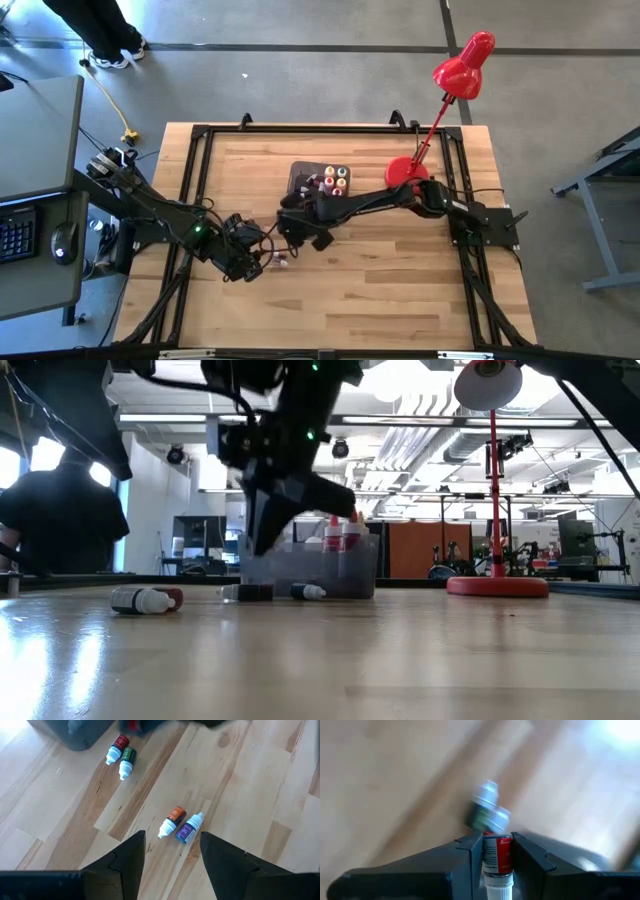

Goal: Pick & Place food coloring
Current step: Put the small red food coloring bottle into the black bin

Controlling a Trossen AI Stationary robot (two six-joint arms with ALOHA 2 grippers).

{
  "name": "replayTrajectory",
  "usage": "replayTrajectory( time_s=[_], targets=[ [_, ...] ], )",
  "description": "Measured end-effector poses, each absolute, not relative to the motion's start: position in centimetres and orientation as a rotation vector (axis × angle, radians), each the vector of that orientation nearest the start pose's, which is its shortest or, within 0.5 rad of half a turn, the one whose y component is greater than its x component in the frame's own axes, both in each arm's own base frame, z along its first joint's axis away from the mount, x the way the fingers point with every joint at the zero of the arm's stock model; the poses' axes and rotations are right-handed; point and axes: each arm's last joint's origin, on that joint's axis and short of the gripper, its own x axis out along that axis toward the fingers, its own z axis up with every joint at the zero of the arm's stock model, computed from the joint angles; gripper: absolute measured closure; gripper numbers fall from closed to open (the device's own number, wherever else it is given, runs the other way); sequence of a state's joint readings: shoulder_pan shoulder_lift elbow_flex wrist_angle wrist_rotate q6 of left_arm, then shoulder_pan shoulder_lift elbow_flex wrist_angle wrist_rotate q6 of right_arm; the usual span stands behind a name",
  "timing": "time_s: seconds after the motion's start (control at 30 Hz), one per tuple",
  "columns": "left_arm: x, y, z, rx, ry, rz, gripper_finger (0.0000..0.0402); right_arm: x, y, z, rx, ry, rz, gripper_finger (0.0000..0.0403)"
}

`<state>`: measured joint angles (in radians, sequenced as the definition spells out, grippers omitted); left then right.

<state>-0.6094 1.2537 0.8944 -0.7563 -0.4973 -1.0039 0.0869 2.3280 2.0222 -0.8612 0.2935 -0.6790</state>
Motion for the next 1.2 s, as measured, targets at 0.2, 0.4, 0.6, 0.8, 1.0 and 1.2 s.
replayTrajectory(
  time_s=[0.2, 0.4, 0.6, 0.8, 1.0, 1.2],
  targets=[
    [19.6, -12.0, 24.1, -0.344, 0.875, 0.363, 0.0215, 49.5, 1.4, 23.4, -0.879, 1.170, -0.002, 0.0321],
    [19.6, -12.0, 24.0, -0.345, 0.881, 0.359, 0.0215, 49.7, -2.2, 25.0, -0.663, 1.129, -0.131, 0.0313],
    [19.6, -12.0, 24.0, -0.345, 0.881, 0.358, 0.0215, 48.6, -5.2, 23.9, -0.501, 1.233, -0.089, 0.0320],
    [19.6, -12.0, 24.0, -0.346, 0.880, 0.358, 0.0215, 49.0, -7.1, 24.1, -0.471, 1.168, -0.129, 0.0317],
    [19.6, -12.0, 24.1, -0.370, 0.874, 0.366, 0.0215, 48.7, -9.4, 24.2, -0.424, 1.165, -0.204, 0.0309],
    [19.6, -12.0, 24.1, -0.370, 0.873, 0.366, 0.0215, 48.6, -10.4, 24.2, -0.347, 1.153, -0.240, 0.0318]
  ],
)
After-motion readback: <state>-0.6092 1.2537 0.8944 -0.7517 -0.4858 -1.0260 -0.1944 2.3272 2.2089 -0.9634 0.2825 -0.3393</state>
